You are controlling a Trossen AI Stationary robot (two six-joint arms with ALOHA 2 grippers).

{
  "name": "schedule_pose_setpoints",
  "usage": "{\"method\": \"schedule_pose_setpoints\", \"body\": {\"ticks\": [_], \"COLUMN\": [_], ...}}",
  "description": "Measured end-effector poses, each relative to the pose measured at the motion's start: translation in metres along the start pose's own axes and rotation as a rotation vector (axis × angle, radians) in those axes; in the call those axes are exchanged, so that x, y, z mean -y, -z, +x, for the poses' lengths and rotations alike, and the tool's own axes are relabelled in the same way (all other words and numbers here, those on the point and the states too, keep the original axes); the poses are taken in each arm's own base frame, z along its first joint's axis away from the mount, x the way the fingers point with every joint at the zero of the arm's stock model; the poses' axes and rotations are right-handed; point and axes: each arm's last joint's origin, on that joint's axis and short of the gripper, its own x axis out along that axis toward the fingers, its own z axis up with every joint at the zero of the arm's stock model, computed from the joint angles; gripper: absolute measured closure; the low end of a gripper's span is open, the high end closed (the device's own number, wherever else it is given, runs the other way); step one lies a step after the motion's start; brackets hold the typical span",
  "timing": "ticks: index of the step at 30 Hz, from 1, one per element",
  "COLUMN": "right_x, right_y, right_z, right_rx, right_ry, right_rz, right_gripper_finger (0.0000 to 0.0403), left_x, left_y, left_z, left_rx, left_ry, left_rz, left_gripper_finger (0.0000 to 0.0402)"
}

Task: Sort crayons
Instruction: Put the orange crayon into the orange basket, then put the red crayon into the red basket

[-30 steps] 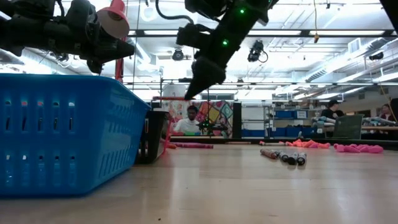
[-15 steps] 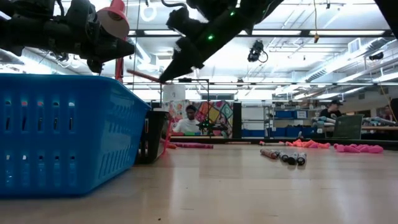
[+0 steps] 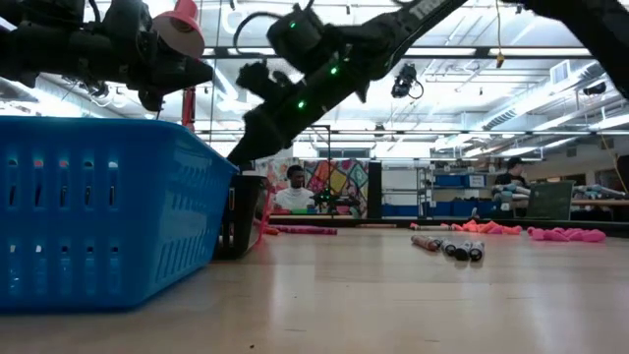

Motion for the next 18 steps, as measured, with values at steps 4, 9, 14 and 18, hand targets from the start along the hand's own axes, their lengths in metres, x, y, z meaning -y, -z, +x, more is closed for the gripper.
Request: {"method": "schedule_pose_setpoints", "body": {"ticks": [4,9,14,18], "right_x": [0.002,0.003,0.003,0.004], "right_y": [0.006,0.013,0.013,0.012], "right_z": [0.015,0.019,0.02,0.016], "right_rx": [-0.034,-0.082,-0.082,-0.103], "right_ry": [-0.006,-0.009,-0.009,0.0], "right_rz": [0.019,0.043,0.044,0.034], "right_gripper_finger": [0.0372,0.0364,0.0327,0.0299], "left_x": [0.0,0.0,0.0,0.0], "left_y": [0.001,0.003,0.004,0.004], "left_z": [0.0,0.0,0.0,0.0], "left_rx": [-0.012,-0.03,-0.036,-0.04], "left_ry": [-0.001,-0.002,-0.002,-0.003], "left_rz": [0.004,0.011,0.01,0.011], "left_gripper_finger": [0.0331,0.0331,0.0331,0.0331]}}
